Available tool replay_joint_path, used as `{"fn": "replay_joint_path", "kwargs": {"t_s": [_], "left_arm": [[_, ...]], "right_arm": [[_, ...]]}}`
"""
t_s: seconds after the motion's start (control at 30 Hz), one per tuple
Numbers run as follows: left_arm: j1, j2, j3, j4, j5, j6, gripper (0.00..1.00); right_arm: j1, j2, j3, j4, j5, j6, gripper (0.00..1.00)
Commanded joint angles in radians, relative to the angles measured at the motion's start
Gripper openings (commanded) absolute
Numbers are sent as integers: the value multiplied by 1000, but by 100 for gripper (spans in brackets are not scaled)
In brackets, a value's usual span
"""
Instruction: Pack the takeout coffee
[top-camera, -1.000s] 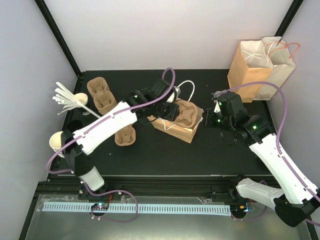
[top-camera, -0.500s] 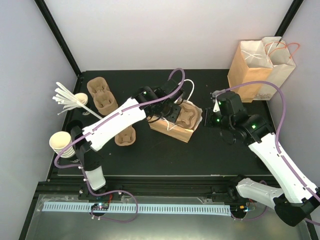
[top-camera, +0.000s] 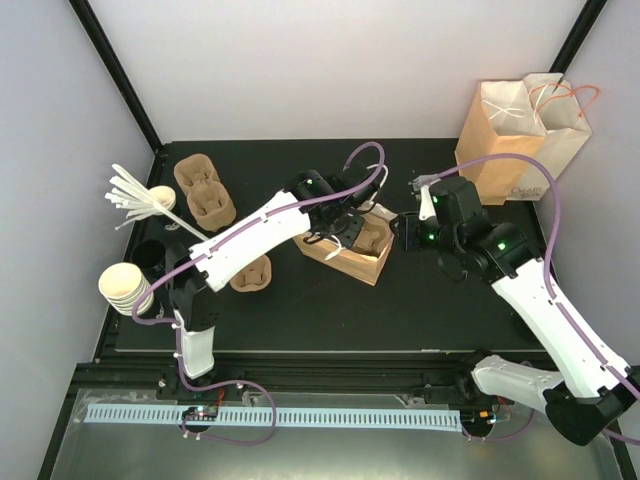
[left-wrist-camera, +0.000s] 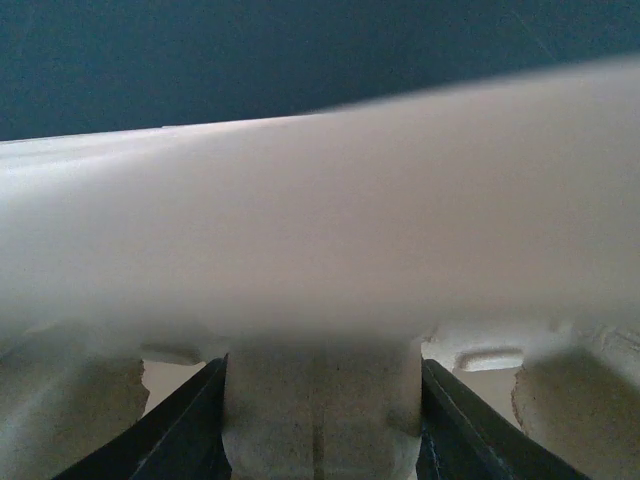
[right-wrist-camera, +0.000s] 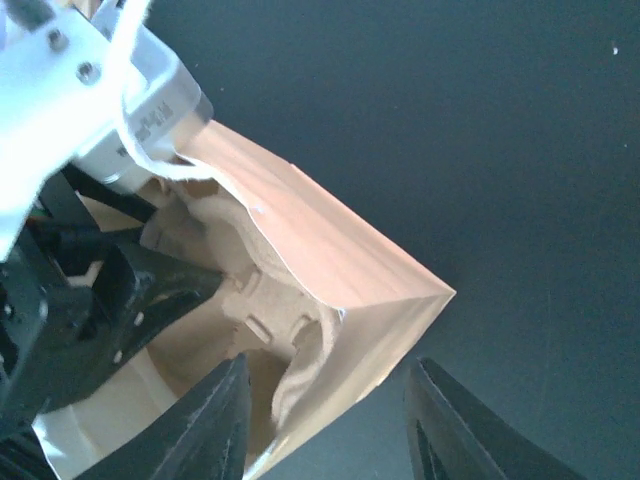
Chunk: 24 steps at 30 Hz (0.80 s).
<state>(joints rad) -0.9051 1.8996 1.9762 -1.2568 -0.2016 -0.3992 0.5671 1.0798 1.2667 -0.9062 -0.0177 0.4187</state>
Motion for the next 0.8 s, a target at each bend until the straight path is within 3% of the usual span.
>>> {"fn": "replay_joint_path", "kwargs": {"t_s": [0.0,0.2,0.3,0.43,0.6,0.77], "left_arm": [[-9,-25,19,-28,-38,18,48],[-14,-65,-24,23,-27,31,48],[-15,-73,-29,26,-28,35,48],[-14,-86,-49,38,-35,43,48],[-14,-92,-61,44,-31,50,48],[-15,-98,-75,39,-33,50,48]], "right_arm": [[2,30,68,4,-12,-165,49],[3,106,120,16,-111,-311,58],[2,153,136,3,-161,-426,48],[2,193,158,25,-102,-477,45],[2,217,169,74,-48,-479,29],[-10,219,164,131,-38,-443,21]]}}
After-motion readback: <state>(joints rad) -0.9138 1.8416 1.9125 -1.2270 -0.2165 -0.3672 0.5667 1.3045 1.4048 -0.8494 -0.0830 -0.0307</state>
